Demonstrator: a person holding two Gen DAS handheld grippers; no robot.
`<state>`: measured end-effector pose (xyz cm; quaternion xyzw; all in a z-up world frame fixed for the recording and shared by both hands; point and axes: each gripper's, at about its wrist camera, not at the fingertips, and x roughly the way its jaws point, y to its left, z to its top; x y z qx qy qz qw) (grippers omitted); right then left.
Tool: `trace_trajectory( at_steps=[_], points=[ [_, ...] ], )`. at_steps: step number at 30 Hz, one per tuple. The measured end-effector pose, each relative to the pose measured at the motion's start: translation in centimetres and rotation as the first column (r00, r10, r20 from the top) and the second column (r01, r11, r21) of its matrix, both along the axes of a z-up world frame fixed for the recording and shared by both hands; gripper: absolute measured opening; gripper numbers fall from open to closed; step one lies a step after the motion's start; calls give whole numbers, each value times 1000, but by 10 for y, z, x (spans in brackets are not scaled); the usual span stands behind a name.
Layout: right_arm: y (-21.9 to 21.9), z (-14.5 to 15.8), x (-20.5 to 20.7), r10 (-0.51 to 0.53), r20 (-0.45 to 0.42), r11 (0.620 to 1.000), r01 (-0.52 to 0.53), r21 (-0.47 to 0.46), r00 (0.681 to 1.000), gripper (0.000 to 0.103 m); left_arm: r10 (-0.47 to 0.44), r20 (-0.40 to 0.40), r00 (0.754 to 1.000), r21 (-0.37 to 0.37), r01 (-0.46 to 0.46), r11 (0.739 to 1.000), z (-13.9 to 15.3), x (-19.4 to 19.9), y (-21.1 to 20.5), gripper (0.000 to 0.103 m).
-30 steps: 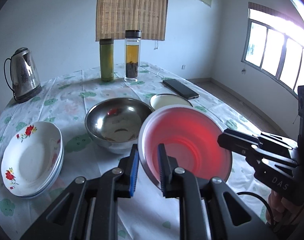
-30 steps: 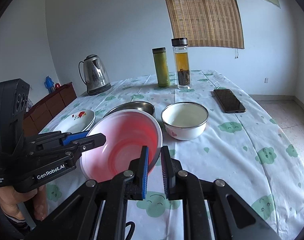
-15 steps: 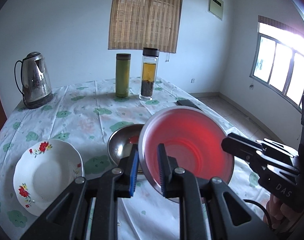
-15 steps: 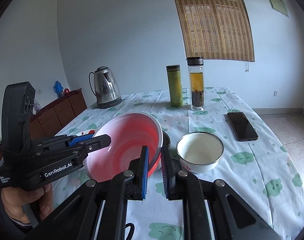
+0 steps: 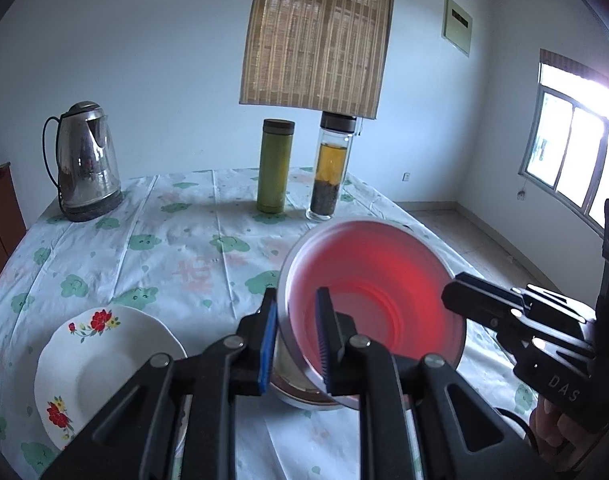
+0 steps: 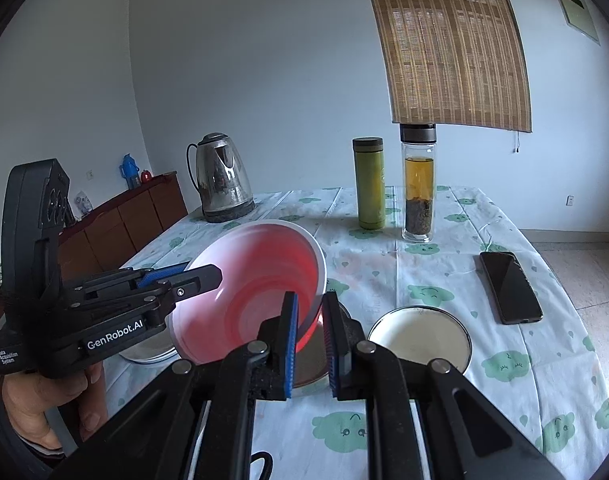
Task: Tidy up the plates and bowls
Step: 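Lift the pink bowl with the right gripper over the red-rimmed bowl, then lower the pink bowl into the red-rimmed bowl and open the right gripper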
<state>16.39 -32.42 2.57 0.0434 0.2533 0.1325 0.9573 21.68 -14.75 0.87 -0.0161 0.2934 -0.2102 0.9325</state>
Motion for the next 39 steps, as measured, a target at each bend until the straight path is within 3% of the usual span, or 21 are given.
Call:
trace_trajectory(
  at_steps=[9,17,39],
  points=[
    [-1,-11,20,-11,-20,999,12,49,1000,14,26,-39,999,-28,-28,999,-13,17,4,16],
    [1,-26,30,-35,-43,999,36,37,998,14,26,-63,998,-31,-28,999,-25,24,4,16],
    [-2,-43,35,-58,-65,998,59,13,996,14,27,-82,996,30,-25,999,-42,27,-9,16]
  ],
)
